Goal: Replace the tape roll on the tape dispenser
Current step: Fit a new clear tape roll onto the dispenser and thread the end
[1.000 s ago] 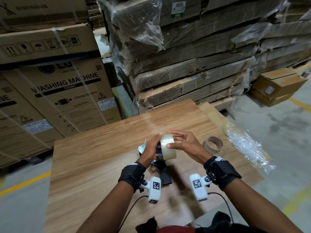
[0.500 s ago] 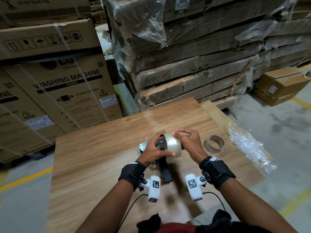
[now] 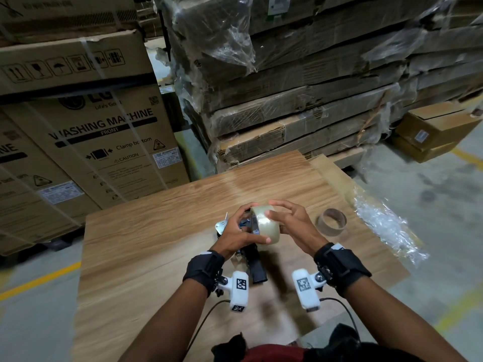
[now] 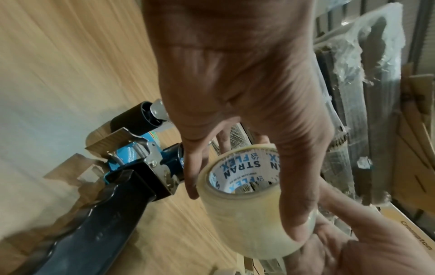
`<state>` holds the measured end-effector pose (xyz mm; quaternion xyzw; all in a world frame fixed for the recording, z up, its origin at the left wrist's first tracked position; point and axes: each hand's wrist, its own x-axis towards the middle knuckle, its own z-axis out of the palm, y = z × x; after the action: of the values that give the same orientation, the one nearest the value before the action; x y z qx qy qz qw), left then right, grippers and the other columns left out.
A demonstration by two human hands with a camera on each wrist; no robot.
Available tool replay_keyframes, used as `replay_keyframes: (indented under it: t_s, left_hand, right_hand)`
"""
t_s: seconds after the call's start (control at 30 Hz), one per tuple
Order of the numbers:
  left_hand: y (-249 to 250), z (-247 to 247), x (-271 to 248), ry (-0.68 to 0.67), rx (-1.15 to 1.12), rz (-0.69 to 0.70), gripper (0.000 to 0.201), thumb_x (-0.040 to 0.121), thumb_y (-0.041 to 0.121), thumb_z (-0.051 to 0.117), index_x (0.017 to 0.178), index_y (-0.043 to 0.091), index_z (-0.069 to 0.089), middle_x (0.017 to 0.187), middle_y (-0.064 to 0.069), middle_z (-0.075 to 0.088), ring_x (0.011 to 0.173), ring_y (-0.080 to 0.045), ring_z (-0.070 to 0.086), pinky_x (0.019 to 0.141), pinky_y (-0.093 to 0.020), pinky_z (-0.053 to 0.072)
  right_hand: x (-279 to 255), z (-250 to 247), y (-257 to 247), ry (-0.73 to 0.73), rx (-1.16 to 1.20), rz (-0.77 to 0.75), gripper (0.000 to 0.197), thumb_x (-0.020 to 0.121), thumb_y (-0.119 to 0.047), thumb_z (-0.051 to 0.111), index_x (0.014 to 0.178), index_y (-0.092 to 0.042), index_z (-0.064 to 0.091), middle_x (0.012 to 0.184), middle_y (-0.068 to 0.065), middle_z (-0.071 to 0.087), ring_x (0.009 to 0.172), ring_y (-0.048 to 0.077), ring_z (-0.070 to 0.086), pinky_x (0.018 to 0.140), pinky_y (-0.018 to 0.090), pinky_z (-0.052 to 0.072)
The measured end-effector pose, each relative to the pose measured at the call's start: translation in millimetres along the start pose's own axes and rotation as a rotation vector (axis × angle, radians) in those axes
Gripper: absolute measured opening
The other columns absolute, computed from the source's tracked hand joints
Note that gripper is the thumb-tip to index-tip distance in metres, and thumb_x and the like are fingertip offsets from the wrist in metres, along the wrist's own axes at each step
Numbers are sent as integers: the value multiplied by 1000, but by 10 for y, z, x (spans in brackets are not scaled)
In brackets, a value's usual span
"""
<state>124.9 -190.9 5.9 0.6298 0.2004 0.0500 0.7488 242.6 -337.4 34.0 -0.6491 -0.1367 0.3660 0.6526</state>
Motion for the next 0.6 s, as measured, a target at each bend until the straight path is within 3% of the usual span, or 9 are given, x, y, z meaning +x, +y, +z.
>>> replay_keyframes:
  t_s: [0.1, 0.23, 0.3, 0.37, 0.4, 0.47, 0.5, 0.53, 0.6]
  left_hand:
    - [-4, 44, -7, 11, 24, 13, 97, 53, 5, 97, 134, 35, 54, 133, -8, 61, 110, -28, 70, 94, -50, 58]
    - [-19, 87, -29, 6, 65, 53, 95, 54, 4, 98, 133, 33, 55, 131, -8, 62, 110, -25, 69, 95, -47, 58]
    - [7, 132, -42, -13, 99, 72, 95, 52, 6, 98, 132, 35, 55, 132, -7, 61, 109, -25, 70, 93, -46, 59]
    - [21, 142, -27, -3, 85, 70, 96, 53, 5, 98, 134, 34, 55, 131, -7, 62, 109, -24, 70, 93, -46, 59]
    - [28, 125, -24, 29, 51, 55, 95, 55, 3, 97, 135, 32, 54, 129, -6, 63, 109, -22, 70, 93, -46, 59]
    - [47, 71, -24, 88, -24, 14, 93, 59, -1, 94, 136, 31, 53, 127, -4, 65, 106, -17, 70, 87, -44, 61]
    - [54, 44, -28, 91, -46, 0, 93, 61, -2, 92, 138, 31, 53, 127, -4, 65, 104, -15, 71, 81, -42, 62]
    - [60, 27, -36, 80, -48, -6, 93, 62, -3, 91, 139, 30, 52, 128, -4, 65, 101, -12, 72, 76, -38, 62]
    - [74, 20, -48, 55, -31, -2, 92, 65, -5, 89, 142, 26, 50, 128, -5, 65, 97, -10, 73, 72, -32, 61]
  right_hand:
    - [39, 56, 41, 144, 33, -14, 30, 84, -13, 82, 112, -14, 73, 107, 23, 77, 78, 26, 73, 61, 32, 57]
    - [91, 127, 98, 260, -27, -59, 16, 83, -24, 84, 94, -16, 74, 103, 19, 78, 77, 26, 74, 64, 35, 58]
    - [79, 159, 84, 305, -28, -80, 31, 86, -38, 81, 95, -10, 72, 98, 17, 79, 76, 26, 74, 66, 37, 59]
    - [58, 133, 22, 247, 2, -61, 46, 90, -47, 74, 104, -4, 70, 97, 15, 77, 77, 25, 72, 68, 38, 57]
    - [54, 103, -9, 166, 23, -46, 44, 93, -44, 71, 110, -4, 70, 102, 16, 77, 83, 26, 72, 73, 39, 56]
    - [31, 15, -43, -46, 68, -10, 39, 92, -20, 75, 128, -10, 66, 119, 21, 74, 100, 31, 71, 89, 45, 55]
    - [23, -30, -38, -130, 51, -7, 52, 87, -7, 78, 136, -12, 61, 122, 23, 72, 107, 34, 71, 96, 47, 54]
    - [12, -61, -30, -183, 13, -8, 65, 82, 1, 80, 140, -14, 57, 122, 23, 73, 111, 35, 71, 99, 48, 53]
    - [-17, -70, -21, -155, -17, -26, 68, 79, 3, 82, 140, -17, 59, 115, 23, 75, 106, 35, 73, 94, 44, 58]
